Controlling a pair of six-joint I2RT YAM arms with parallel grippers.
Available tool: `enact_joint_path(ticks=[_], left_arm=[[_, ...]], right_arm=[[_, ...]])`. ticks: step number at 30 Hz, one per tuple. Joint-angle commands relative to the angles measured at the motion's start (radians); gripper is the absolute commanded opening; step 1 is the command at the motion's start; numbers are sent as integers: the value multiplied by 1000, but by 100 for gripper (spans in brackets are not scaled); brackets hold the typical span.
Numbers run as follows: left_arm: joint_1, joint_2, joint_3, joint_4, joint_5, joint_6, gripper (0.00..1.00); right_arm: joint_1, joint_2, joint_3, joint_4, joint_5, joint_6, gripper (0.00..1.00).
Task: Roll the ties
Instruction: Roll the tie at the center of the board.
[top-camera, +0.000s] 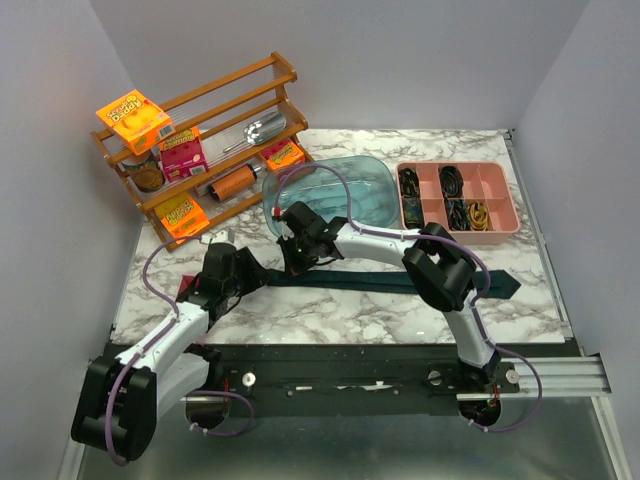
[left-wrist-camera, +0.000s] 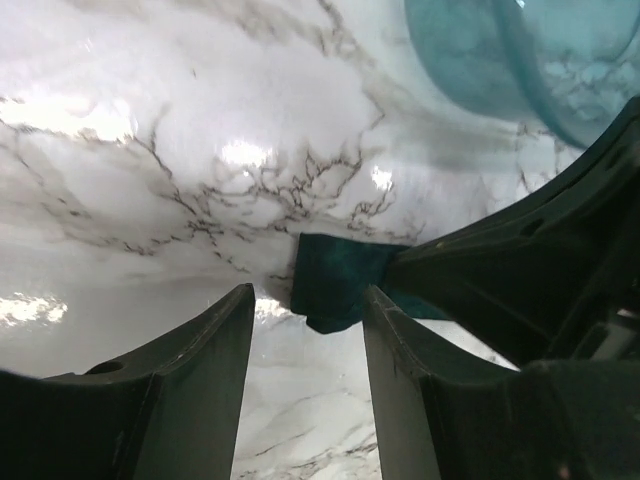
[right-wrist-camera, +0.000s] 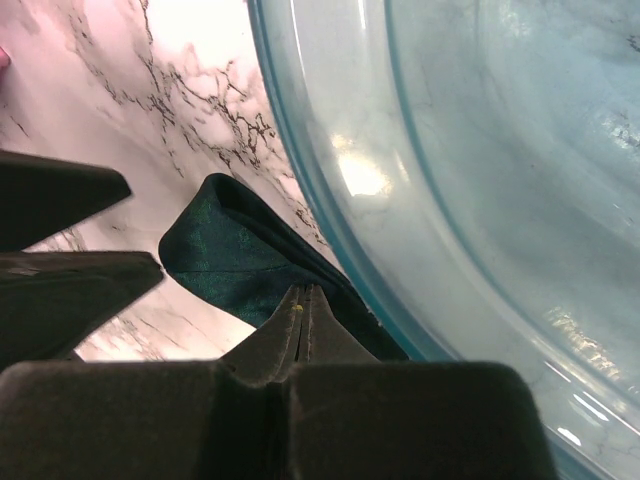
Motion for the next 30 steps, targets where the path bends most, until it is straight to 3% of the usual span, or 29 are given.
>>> enact_joint_path(ticks=[1,7,13,22,26,30], left_arm=[[24,19,-72,167,139,-50,57],[36,70,-132,283,169,-84,55],[39,110,-161,360,173,-102,47],[41,93,-161,383,150,-98,21],[41,95,-156,386,159,-82,5],[41,110,-149,388,170,-72,0]], right_arm=[[4,15,-18,3,5,-12,0],[4,14,-25,3,1,-7,0],[3,17,-25,3,-4,-7,0],[3,21,-21,3,-33,-10,0],[3,10,-22,12,-53,-30,0],[4,0,-31,20,-52,-32,0]])
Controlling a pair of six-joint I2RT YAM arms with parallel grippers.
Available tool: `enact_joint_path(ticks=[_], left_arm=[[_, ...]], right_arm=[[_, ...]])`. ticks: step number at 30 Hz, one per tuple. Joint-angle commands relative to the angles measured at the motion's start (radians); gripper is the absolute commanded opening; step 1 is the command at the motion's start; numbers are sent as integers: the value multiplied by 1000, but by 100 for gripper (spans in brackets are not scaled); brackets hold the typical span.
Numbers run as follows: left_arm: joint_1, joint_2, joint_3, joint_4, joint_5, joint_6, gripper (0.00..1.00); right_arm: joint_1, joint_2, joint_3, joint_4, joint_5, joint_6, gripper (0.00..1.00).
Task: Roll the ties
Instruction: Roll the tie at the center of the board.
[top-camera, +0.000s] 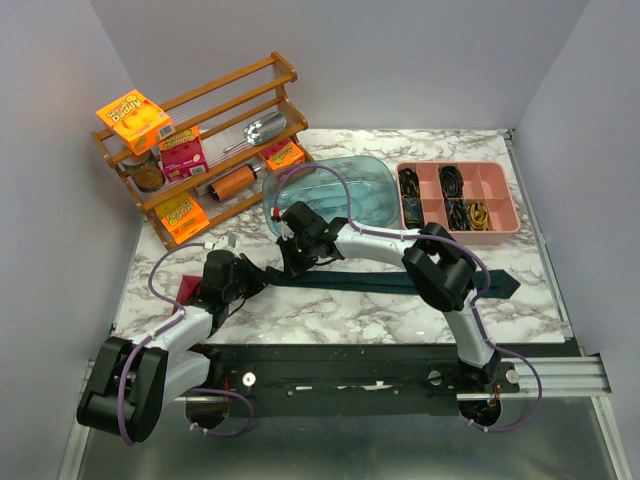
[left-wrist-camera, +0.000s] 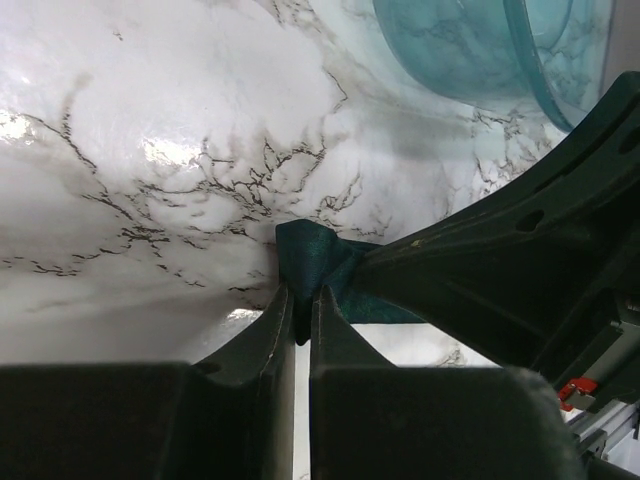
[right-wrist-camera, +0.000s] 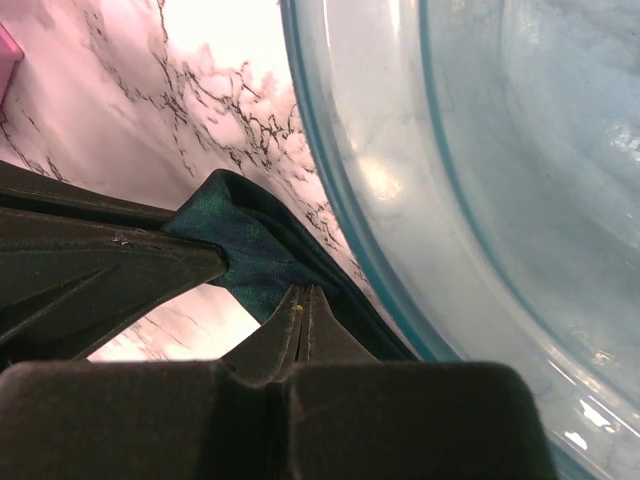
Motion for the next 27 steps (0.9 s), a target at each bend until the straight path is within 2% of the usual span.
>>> enact_joint_path(ticks=[1,12,16,27], left_arm=[[5,7,3,38,20,22,0],[3,-90,74,-142,-32,108,0],[-2,-82,114,-203,-24,145,0],[-75,-92,195,-324,-134,194,0]], right_arm=[[5,-2,-25,1,-26,-21,0],[3,-31,-35,0,-20,-18,0],[3,-31,-30,1,-25,-18,0],[5,7,2,5,-42,-7,0]])
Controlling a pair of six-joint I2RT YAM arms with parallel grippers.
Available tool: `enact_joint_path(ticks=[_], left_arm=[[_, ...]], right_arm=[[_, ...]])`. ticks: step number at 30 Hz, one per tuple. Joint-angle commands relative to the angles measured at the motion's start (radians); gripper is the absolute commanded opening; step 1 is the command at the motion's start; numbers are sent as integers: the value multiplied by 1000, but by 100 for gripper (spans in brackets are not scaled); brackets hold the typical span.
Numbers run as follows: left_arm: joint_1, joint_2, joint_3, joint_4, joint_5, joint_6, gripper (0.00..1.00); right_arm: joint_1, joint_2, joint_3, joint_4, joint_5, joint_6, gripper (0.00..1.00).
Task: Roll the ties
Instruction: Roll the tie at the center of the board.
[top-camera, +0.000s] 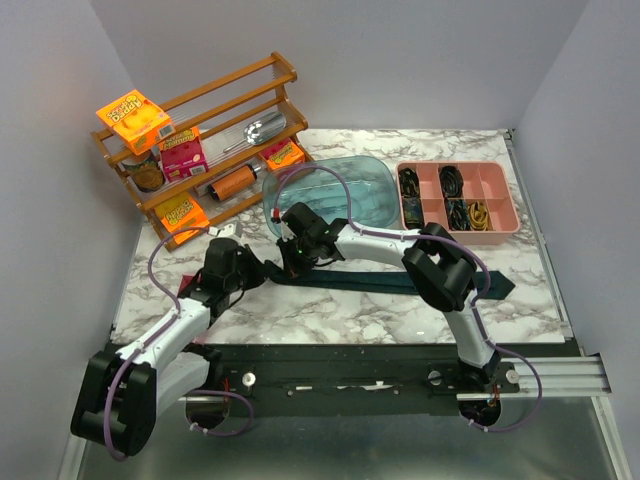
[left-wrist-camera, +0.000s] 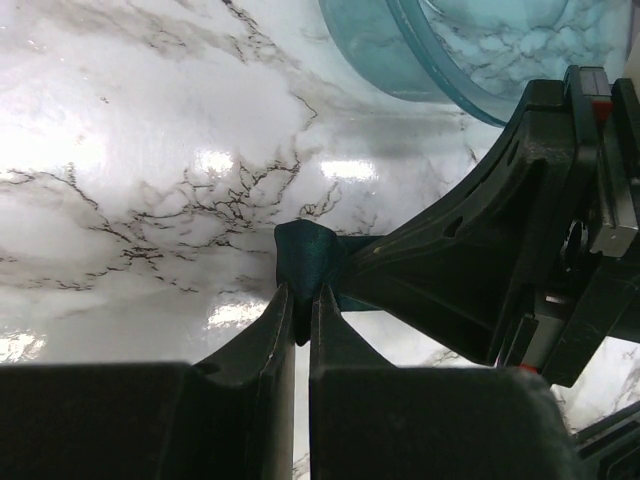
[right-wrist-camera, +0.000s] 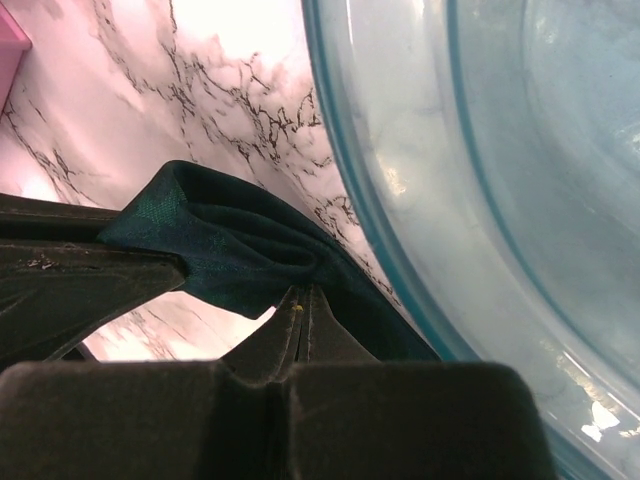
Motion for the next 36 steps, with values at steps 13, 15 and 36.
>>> enact_joint_path(ticks=[13,15,36], left_arm=[[-200,74,147,-108,-214,44,0],[-212,79,153,-105,-230,36,0],[-280,137,250,-248,-403,70,0]], right_arm=[[5,35,39,-12,-30,2,0],[5,38,39,-14,-30,3,0],[5,19,44,0,-72,19,1]])
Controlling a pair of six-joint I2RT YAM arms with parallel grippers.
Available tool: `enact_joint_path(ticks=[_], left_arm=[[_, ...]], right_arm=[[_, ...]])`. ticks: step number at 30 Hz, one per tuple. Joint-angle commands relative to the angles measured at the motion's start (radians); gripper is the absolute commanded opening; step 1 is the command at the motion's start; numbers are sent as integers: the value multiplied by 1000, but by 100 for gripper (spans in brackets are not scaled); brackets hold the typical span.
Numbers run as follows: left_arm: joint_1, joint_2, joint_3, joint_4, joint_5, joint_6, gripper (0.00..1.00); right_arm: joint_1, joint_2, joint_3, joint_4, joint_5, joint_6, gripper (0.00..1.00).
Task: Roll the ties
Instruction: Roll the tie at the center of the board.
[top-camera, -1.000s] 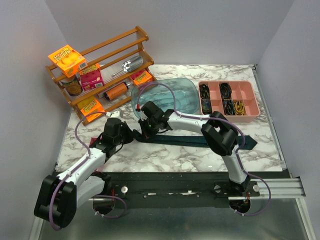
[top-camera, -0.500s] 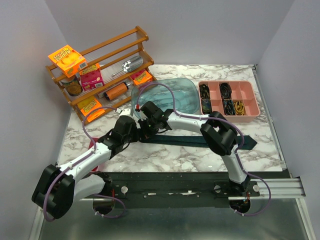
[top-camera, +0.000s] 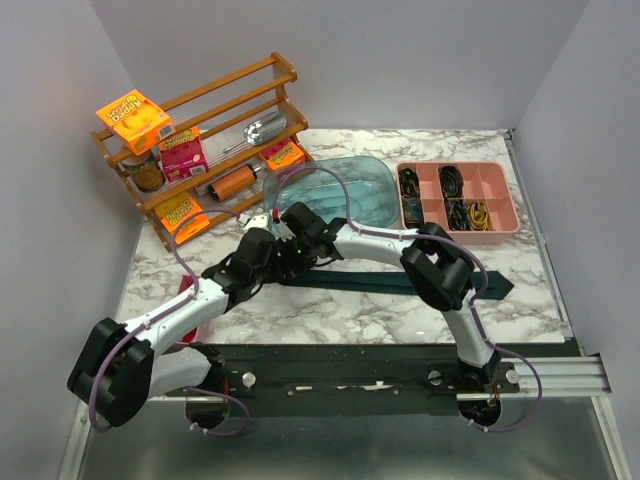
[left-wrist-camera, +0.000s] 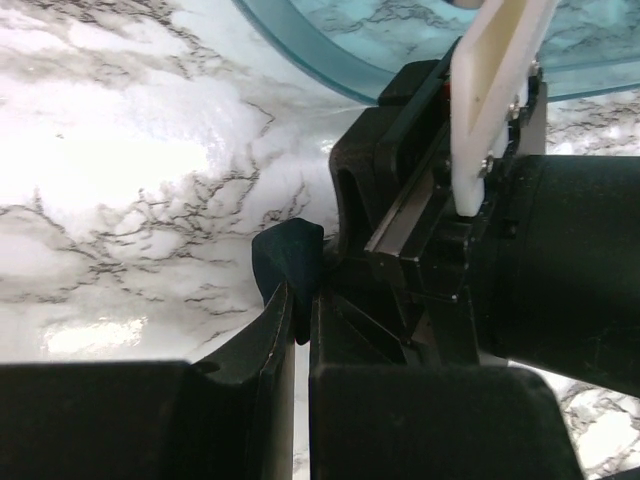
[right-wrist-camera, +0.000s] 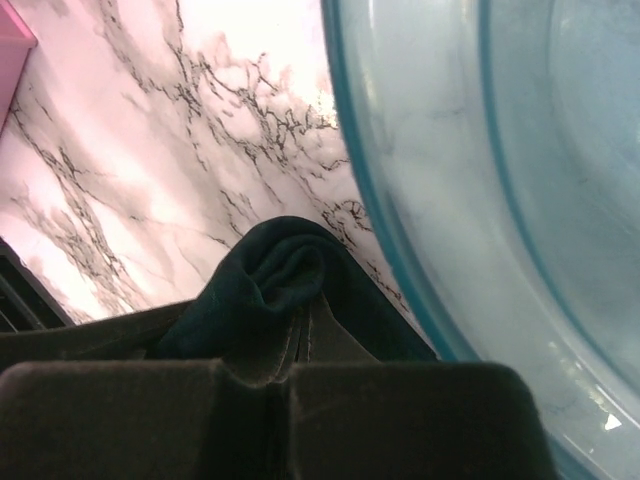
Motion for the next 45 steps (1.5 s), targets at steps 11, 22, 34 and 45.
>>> enact_joint_path(ticks=[11,22,34,45], left_arm=[[-8,-24,110,-280,-279,14,0],[-33,36,135,-317,-344,12,0],[-145,138,193,-345,-410,20,0],[-235,267,253,-339,-424,32,0]], right_arm=[[-13,-139,-30,19,-8,14,0],[-82,-252,-151,19,45,1,0],[-136,-333,-250,20,75,-8,1],[-139,-335,-265,20,73,-5,0]])
